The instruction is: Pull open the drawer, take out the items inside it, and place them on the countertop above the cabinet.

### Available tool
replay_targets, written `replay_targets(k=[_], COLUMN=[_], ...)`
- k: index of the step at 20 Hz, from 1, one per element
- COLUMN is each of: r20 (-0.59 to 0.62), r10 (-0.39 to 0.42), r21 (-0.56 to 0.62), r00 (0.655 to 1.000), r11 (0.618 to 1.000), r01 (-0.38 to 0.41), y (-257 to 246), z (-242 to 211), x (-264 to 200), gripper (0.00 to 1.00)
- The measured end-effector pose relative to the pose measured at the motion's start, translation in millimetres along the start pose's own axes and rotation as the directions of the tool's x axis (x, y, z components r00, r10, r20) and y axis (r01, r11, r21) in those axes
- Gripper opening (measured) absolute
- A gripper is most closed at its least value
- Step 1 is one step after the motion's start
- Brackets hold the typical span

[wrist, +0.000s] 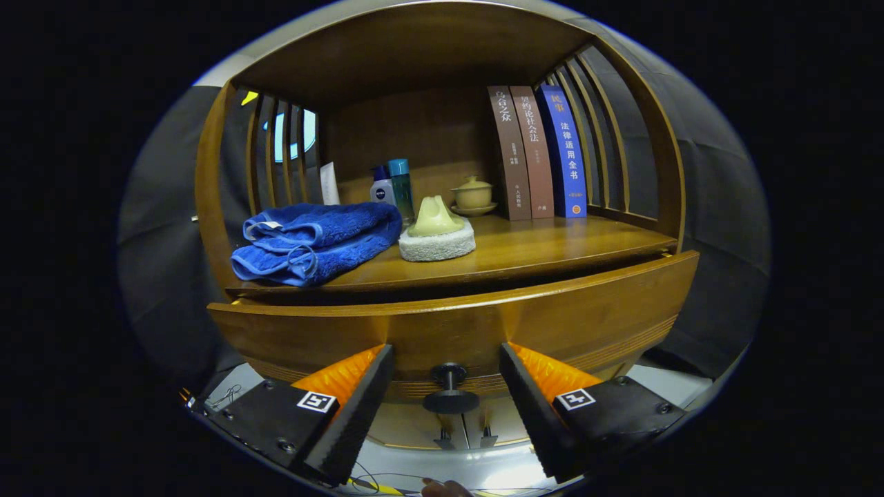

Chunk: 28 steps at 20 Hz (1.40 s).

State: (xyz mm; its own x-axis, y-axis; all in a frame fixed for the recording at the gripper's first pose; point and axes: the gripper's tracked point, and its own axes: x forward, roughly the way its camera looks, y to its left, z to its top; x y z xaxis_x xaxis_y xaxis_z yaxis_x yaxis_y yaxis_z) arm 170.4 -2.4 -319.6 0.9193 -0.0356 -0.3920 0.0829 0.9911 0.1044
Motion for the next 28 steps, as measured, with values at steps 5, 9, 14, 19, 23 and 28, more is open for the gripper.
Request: replay_targets(k=[5,9,14,19,23,28], r20=[-0.001,-0.003,0.017,0.039,0.072,0.129], r10=[-0.009,-0.006,-0.006,-0.008,-0.013,-0.021], r21=[-0.002,-0.002,-0.022,-0.022,-0.02,-0.013], r00=[1.0,1.0,1.0,0.999,0.997,0.991], r11=[1.0,1.0,1.0,1.0,1.0,1.0], r01=[0.009,0.006,0.006,0.009,0.015,0.022], y=[-1.0,-0.5,-0.5,-2.6,-3.9,-4.9], z=[2.0,1.3,13.2,28.3,56.0,108.9], x=[12.2,11.6,4.7,-18.7,-47.4,-90.3], gripper=[0.99,0.98,1.0,1.0,1.0,1.0])
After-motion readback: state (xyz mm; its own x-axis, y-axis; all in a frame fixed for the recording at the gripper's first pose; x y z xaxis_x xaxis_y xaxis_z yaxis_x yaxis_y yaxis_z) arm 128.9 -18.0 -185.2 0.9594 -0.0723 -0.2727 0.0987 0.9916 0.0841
